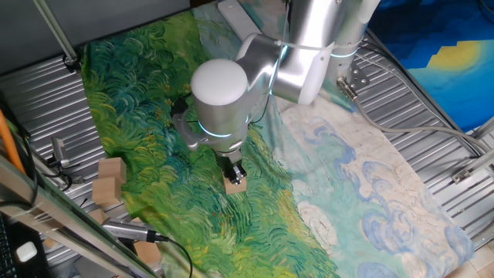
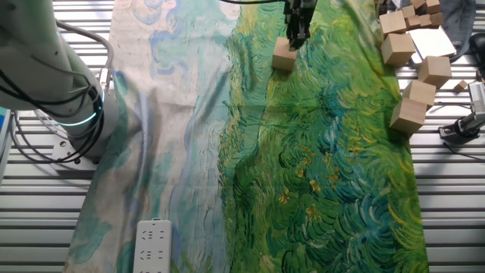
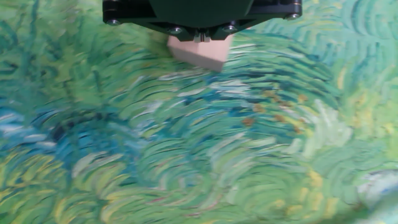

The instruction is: Pick up one small block

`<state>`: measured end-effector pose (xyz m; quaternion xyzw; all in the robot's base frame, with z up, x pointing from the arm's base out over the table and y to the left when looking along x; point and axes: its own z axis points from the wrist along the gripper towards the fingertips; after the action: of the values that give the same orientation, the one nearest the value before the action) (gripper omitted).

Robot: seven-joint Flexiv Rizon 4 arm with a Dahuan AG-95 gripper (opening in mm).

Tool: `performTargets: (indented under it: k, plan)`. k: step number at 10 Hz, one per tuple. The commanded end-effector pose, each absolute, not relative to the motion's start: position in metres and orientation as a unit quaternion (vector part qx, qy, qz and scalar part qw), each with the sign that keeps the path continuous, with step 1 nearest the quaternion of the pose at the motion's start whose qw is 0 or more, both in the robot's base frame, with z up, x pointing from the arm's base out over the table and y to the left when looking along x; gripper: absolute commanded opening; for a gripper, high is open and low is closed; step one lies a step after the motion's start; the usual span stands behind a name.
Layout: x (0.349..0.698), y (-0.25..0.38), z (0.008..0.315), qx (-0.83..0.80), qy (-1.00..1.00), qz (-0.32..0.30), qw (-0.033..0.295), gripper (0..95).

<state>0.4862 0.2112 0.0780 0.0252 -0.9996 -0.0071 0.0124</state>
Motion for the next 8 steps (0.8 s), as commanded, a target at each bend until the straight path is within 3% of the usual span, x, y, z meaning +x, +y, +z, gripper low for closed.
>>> performTargets:
  k: [1,8]
  plan:
    - [0.486,0.209,0.078,0.034,-0.999,-0.007,0.01,76.0]
    - [0.484,0.192,0.081,0.097,-0.995,-0.005,0.001,76.0]
